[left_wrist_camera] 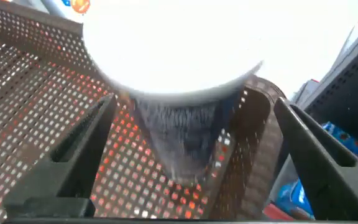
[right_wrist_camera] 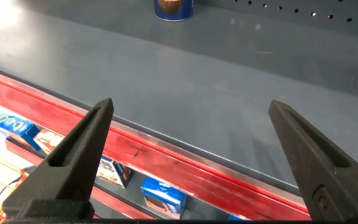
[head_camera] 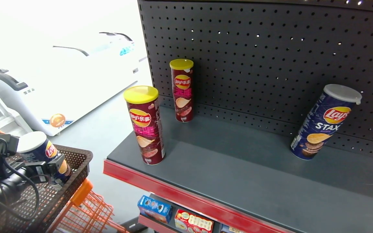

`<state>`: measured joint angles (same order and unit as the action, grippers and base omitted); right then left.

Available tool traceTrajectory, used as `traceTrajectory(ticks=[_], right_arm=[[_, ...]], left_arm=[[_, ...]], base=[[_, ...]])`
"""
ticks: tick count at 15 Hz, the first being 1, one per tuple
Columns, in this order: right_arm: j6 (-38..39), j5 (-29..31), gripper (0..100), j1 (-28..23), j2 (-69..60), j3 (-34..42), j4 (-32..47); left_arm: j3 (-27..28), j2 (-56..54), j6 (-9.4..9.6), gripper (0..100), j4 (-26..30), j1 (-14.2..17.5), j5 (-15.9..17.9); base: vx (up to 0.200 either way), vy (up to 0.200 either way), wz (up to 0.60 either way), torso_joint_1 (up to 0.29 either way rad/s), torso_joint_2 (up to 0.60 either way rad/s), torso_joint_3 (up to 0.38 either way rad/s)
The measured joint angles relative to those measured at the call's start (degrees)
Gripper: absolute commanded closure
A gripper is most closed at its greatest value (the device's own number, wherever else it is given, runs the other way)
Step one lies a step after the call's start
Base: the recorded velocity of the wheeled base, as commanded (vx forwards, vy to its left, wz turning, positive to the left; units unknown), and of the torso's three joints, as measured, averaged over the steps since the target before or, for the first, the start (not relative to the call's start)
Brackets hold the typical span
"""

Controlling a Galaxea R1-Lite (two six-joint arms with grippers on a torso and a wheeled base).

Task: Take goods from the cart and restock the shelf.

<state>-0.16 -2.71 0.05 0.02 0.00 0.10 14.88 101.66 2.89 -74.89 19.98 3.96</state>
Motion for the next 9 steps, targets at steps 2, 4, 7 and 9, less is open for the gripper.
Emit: traceTrajectory(ticks=[2, 4, 7, 9], right_arm=[[0.0, 0.0, 0, 0.02, 0.0, 0.0, 0.0], [0.0, 0.0, 0, 0.02, 0.0, 0.0, 0.0], [0.0, 0.02, 0, 0.05, 0.0, 0.0, 0.0], [0.0, 0.02, 0, 0.0, 0.0, 0.0, 0.0]], left_arm=[[3.08, 4.21, -0.02, 0, -2.57, -0.2, 0.0], [5.84, 7.69, 0.0, 0, -4.44, -0.44, -0.05], [8.18, 11.63, 0.0, 0, -5.21, -0.61, -0.06], [9.75, 13.6, -0.05, 0, -5.45, -0.66, -0.09]], base=[[0.0, 0.0, 0.0, 0.0, 0.0, 0.0], [0.0, 0.0, 0.0, 0.0, 0.0, 0.0], [0.0, 0.0, 0.0, 0.0, 0.0, 0.0], [0.0, 0.0, 0.0, 0.0, 0.0, 0.0]])
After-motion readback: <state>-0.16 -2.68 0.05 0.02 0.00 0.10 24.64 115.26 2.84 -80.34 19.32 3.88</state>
